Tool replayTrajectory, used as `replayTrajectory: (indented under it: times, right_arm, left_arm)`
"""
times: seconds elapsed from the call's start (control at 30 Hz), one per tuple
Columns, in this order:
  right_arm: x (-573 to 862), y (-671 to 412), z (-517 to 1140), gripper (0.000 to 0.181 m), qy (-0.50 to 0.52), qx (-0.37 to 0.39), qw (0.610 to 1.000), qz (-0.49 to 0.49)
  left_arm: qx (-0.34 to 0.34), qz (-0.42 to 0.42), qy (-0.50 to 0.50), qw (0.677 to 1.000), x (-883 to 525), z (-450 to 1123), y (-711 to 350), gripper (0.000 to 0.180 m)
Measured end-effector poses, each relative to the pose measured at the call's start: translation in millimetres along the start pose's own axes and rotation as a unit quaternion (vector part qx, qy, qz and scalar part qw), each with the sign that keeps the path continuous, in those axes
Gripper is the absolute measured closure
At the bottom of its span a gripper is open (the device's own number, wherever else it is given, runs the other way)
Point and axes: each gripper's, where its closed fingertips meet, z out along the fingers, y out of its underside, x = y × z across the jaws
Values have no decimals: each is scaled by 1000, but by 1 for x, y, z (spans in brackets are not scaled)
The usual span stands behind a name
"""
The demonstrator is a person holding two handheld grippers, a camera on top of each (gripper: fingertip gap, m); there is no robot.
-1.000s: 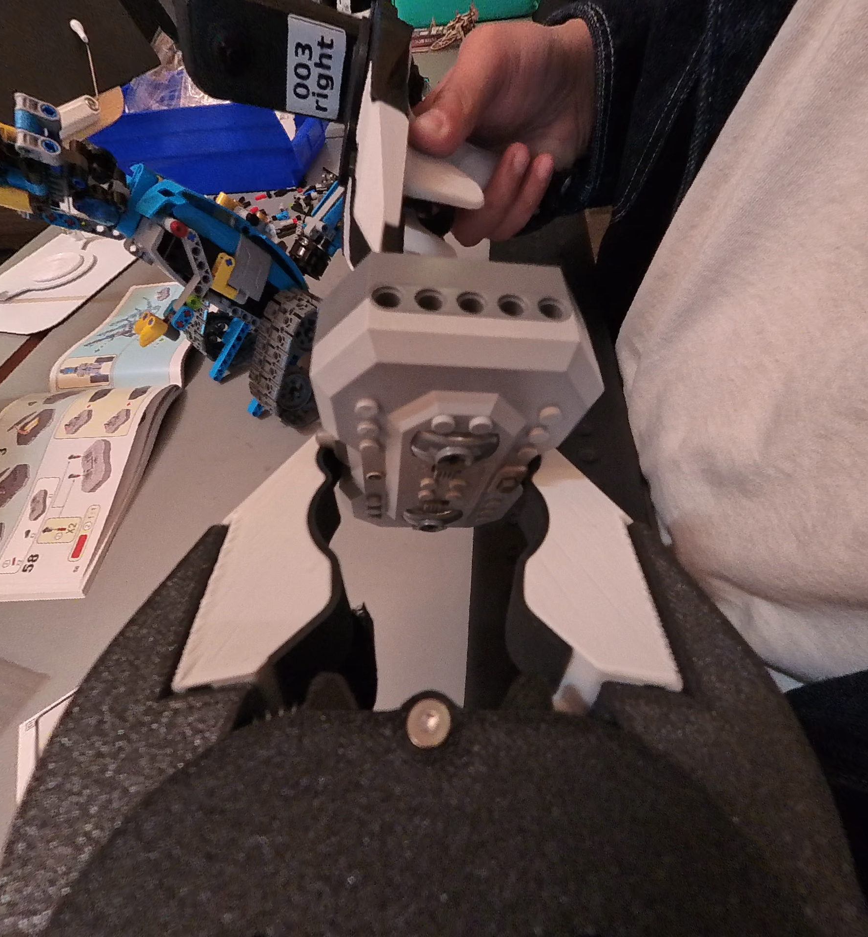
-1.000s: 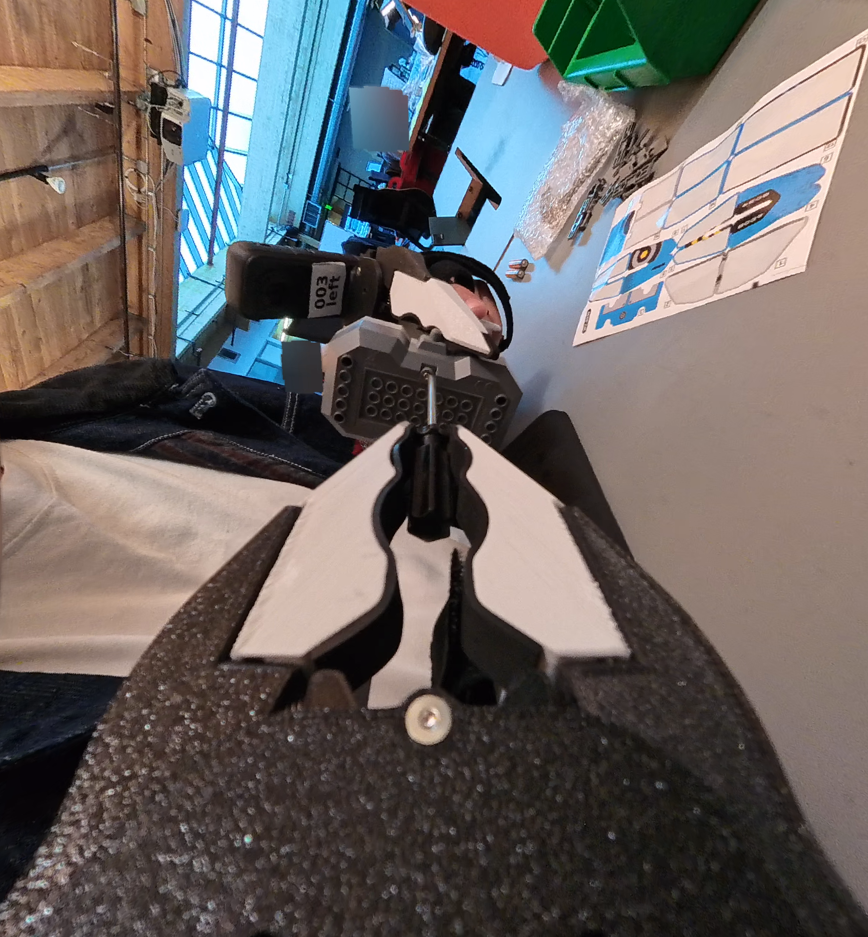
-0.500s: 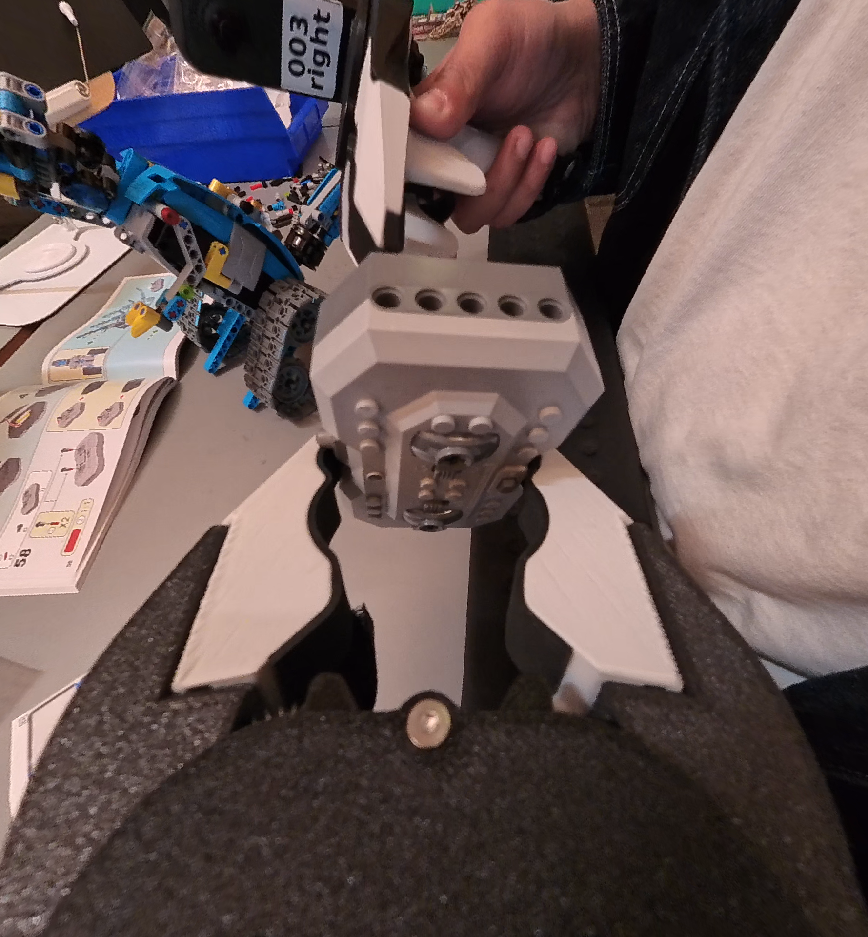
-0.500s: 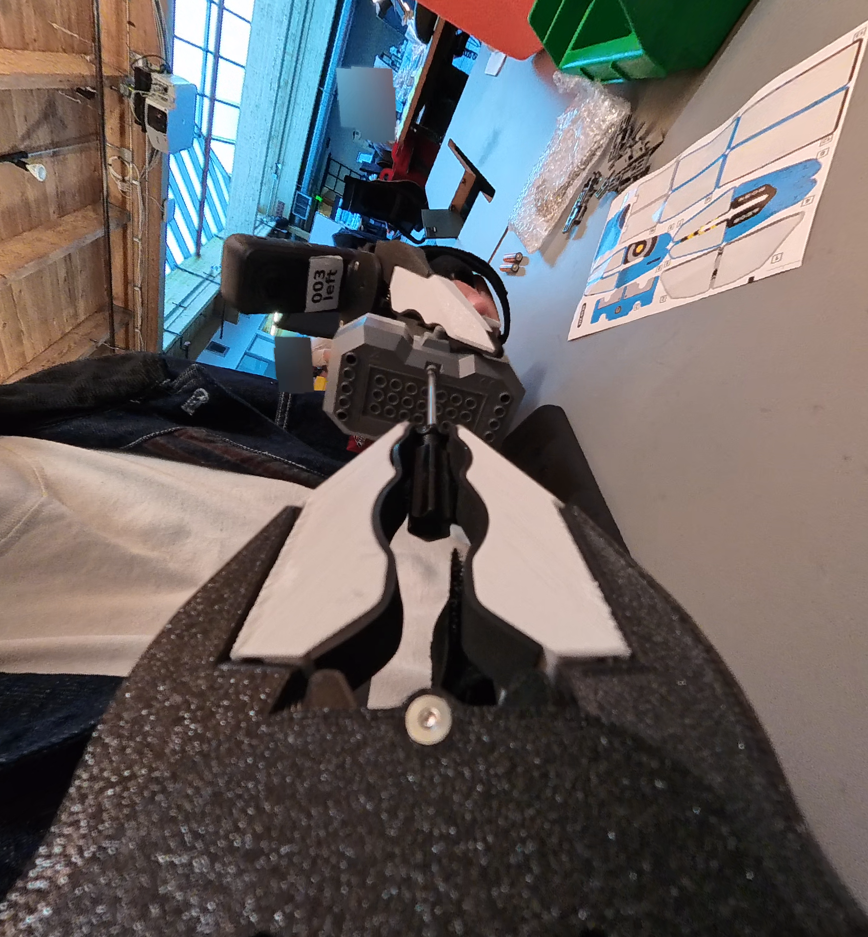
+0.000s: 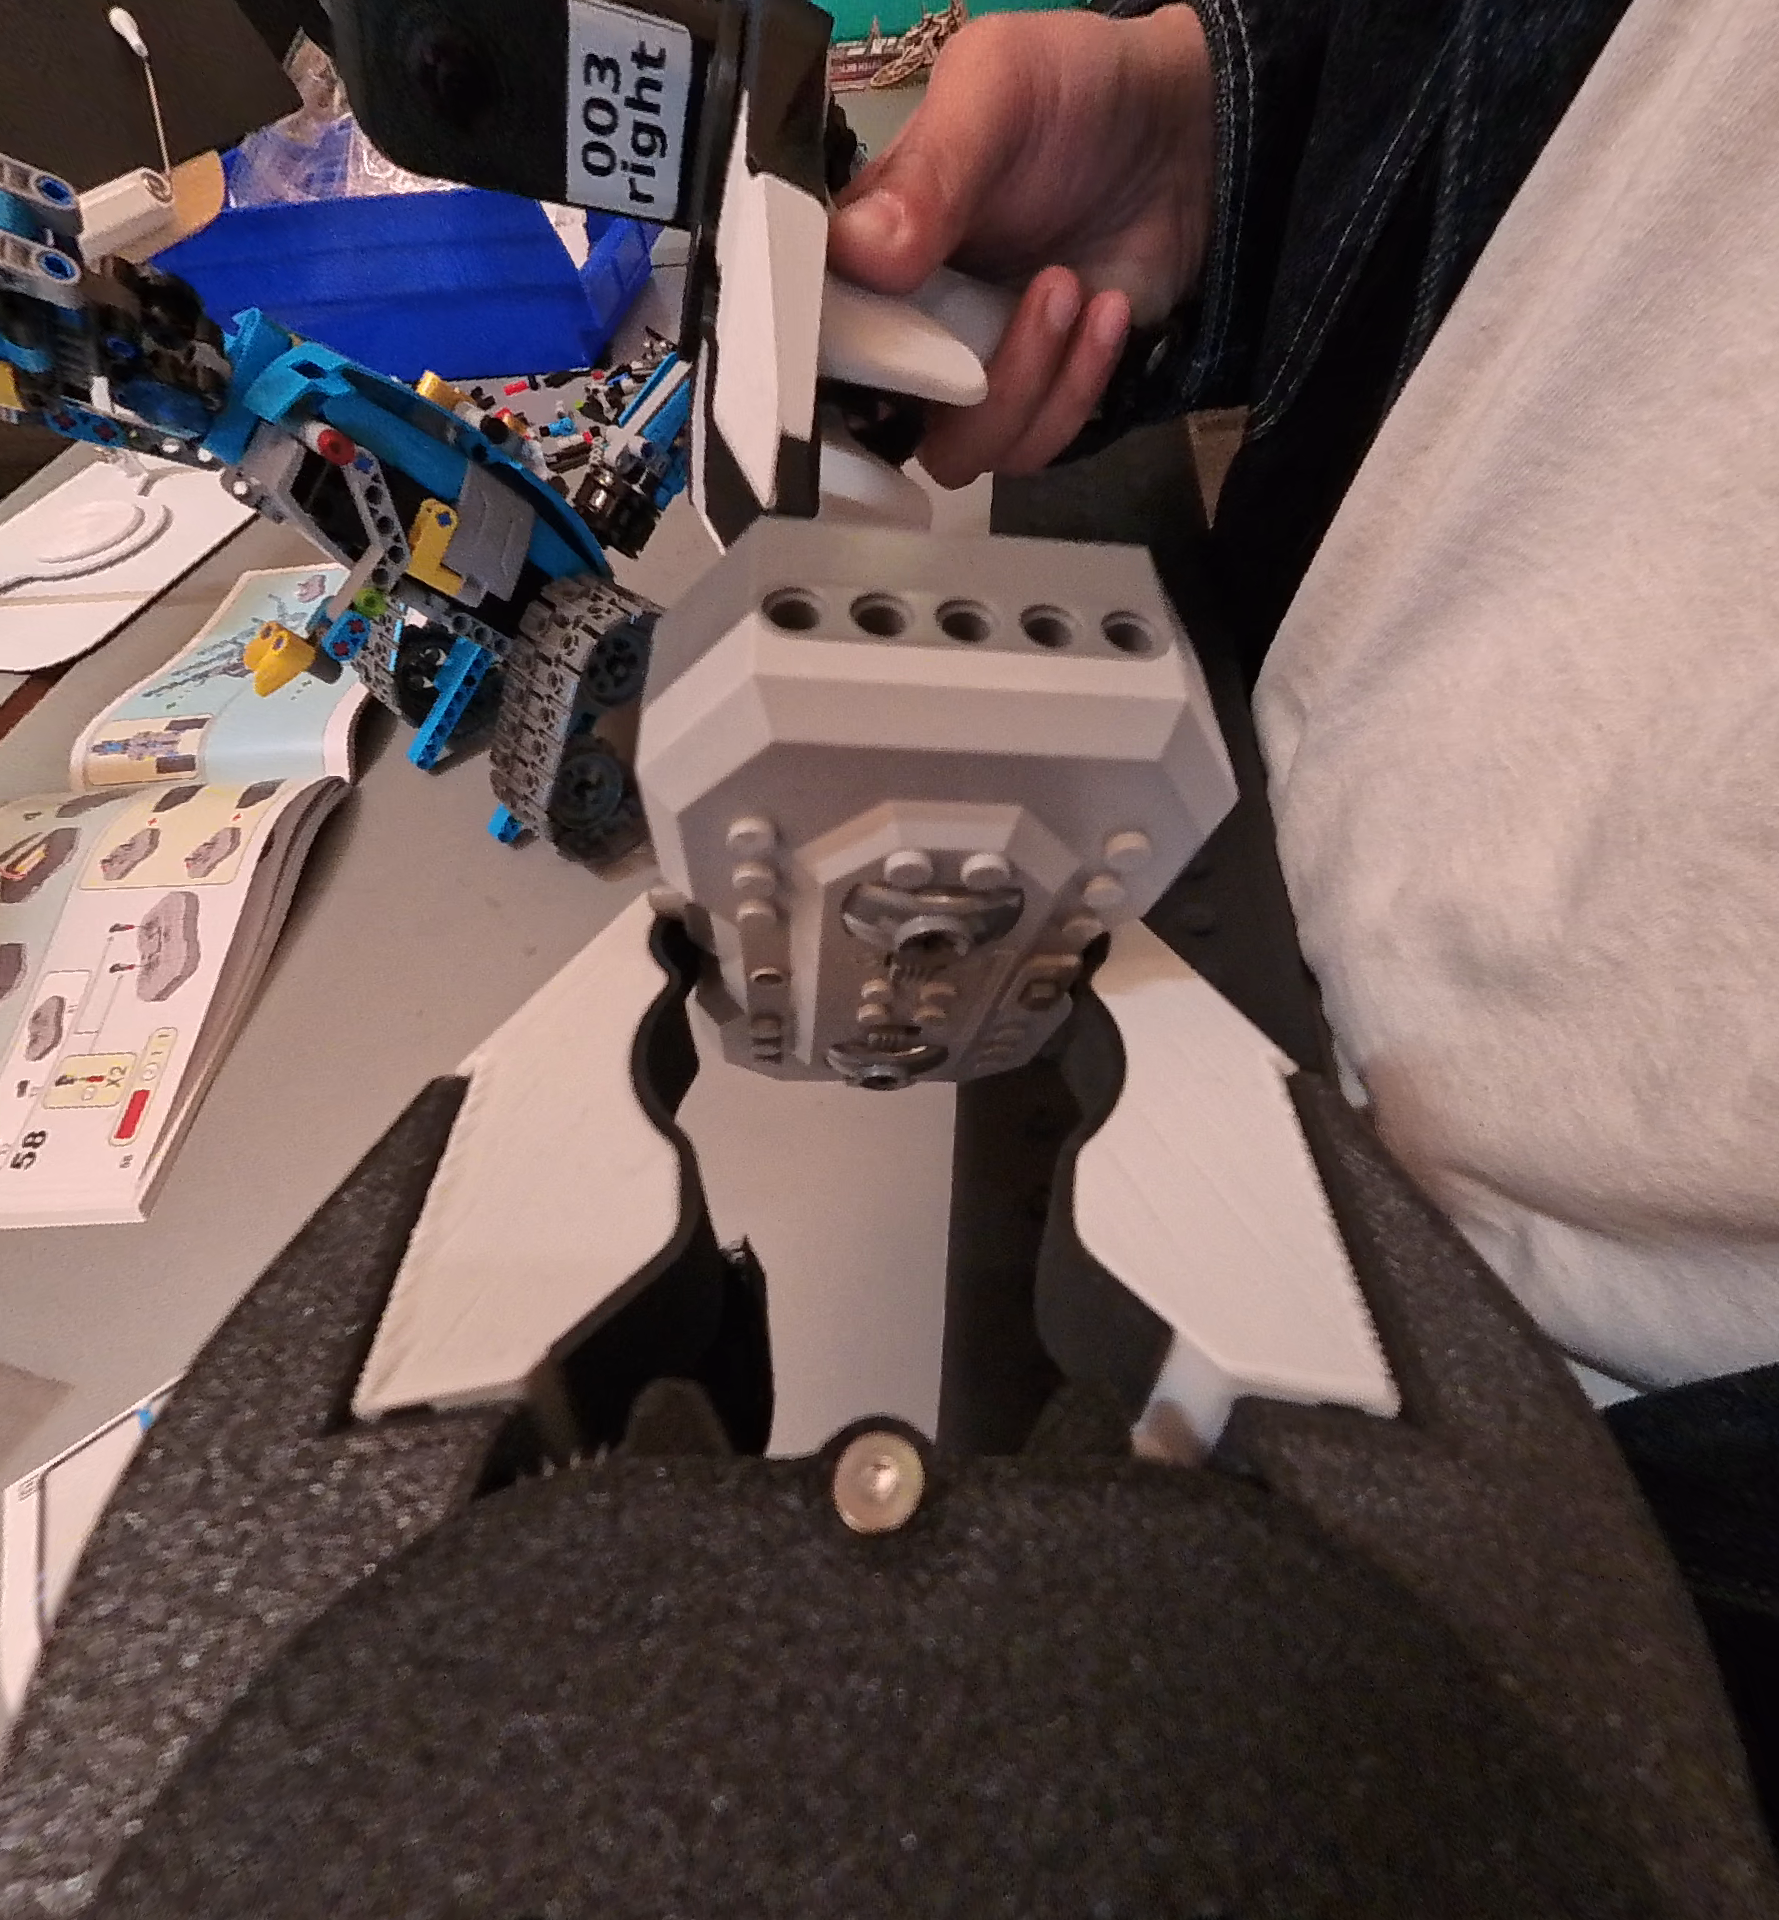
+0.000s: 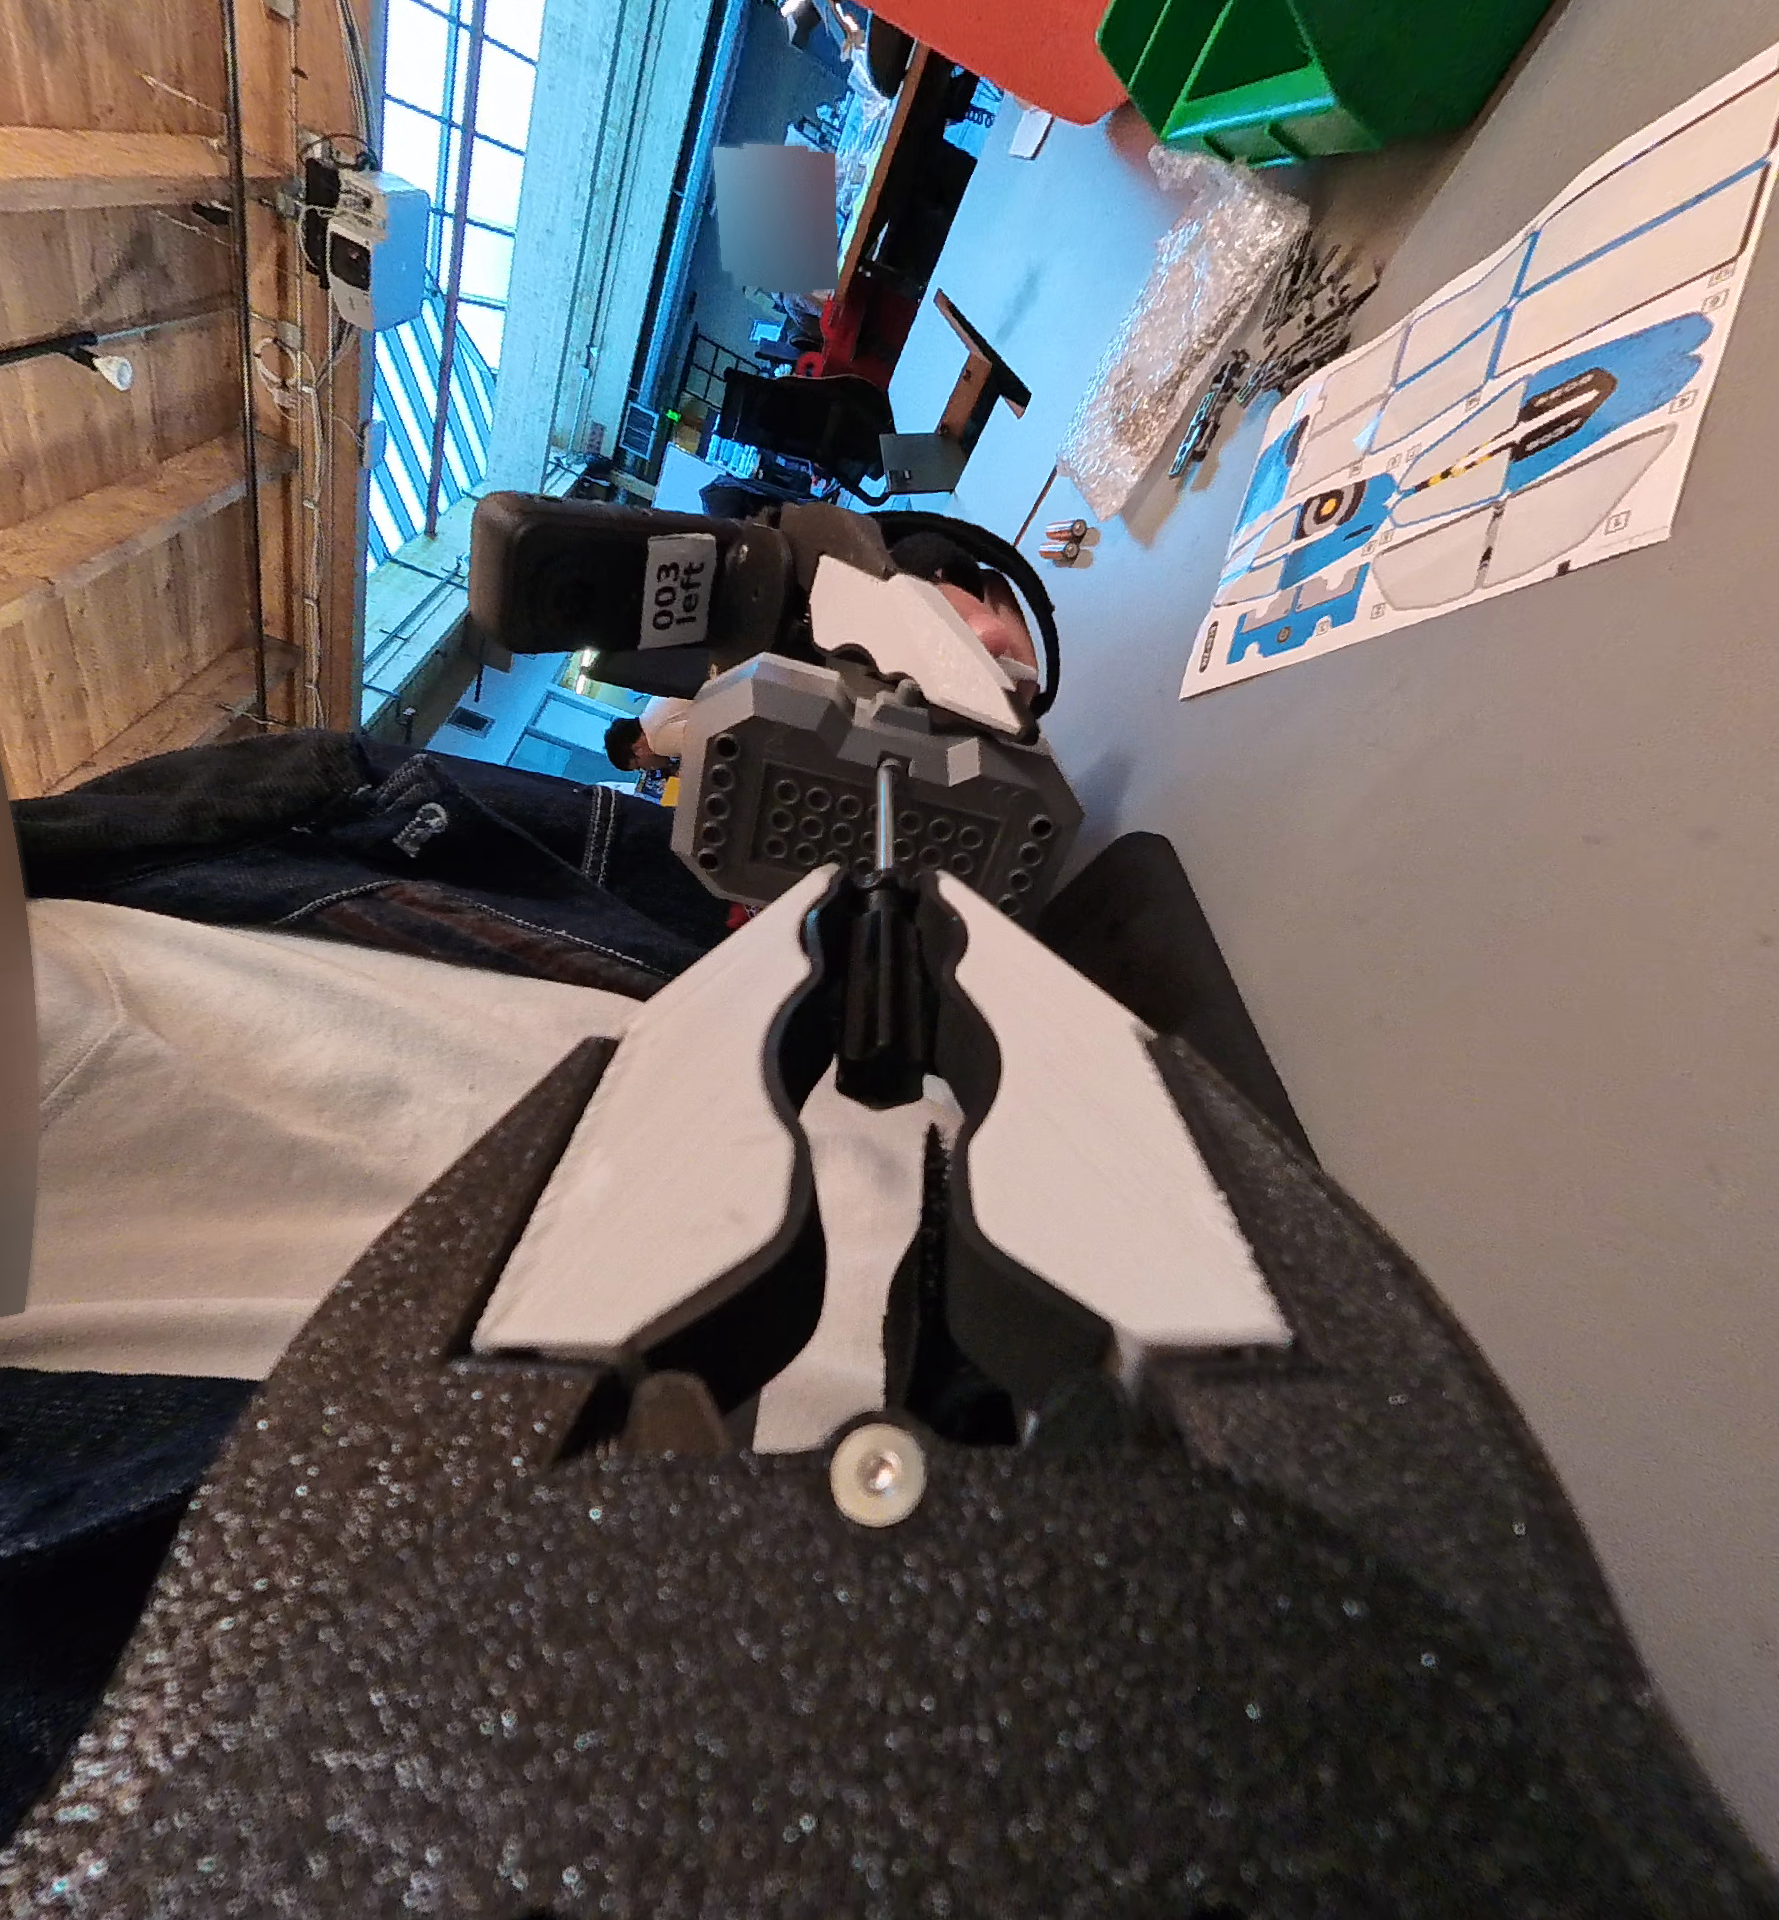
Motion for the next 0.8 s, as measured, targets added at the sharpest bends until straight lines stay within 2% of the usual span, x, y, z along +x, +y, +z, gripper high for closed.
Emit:
replayTrajectory:
  times: [0.47, 0.63, 0.8]
  right_arm:
    - [2, 2, 1, 169, 4, -6, 1000, 4]
    - [7, 6, 2, 170, -1, 3, 997, 71]
    - [6, 4, 1, 170, -47, 29, 986, 158]
  left_arm:
    - [-4, 5, -5, 1000, 0, 1, 2, 110]
    - [-41, 54, -37, 997, -4, 5, 10, 110]
    - [-49, 98, -68, 992, -9, 2, 5, 111]
